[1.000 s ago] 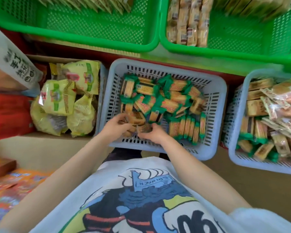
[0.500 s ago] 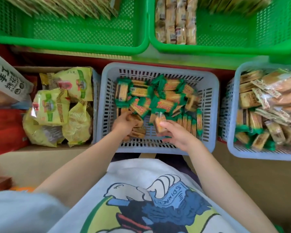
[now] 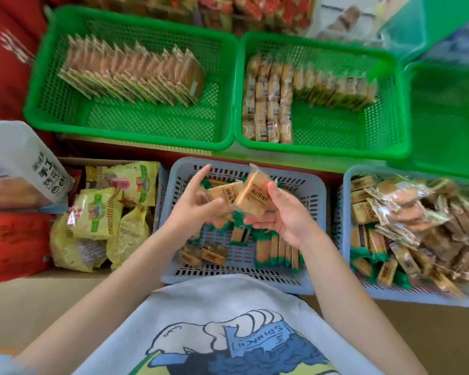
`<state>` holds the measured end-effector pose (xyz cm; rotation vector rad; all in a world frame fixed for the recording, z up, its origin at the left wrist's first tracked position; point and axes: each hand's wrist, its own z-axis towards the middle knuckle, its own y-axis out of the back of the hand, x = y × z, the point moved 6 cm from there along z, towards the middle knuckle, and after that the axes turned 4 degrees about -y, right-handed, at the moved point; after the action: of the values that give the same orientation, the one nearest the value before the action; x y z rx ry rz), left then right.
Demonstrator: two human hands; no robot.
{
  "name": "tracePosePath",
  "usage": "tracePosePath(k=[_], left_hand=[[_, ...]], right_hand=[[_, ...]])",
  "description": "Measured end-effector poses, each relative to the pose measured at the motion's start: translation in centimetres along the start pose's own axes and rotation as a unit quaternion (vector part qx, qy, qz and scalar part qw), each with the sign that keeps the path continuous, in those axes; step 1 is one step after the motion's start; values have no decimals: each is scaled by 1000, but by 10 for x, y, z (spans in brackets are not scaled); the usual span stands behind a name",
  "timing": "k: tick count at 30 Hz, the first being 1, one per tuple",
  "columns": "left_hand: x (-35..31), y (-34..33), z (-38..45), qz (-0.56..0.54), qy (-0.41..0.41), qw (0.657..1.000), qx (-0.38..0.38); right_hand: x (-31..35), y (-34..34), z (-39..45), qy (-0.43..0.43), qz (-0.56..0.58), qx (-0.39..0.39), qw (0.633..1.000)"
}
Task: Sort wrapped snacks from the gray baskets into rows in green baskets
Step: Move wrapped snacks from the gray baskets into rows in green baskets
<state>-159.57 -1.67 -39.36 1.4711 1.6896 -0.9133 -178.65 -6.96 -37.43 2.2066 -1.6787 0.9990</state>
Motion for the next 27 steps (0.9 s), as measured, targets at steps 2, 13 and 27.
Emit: tracePosePath(k=[2,13,27], left_hand=[[-29,-8,7,-52,-20,998,21],[-96,-56,42,-181,-20,983,38],[-119,-106,117,66,-66,996,5]], right_hand=[[28,3,-7,44,14,-29,999],[101,36,-23,126,24,-109,986],[125,80,15,93,-26,-87,991]])
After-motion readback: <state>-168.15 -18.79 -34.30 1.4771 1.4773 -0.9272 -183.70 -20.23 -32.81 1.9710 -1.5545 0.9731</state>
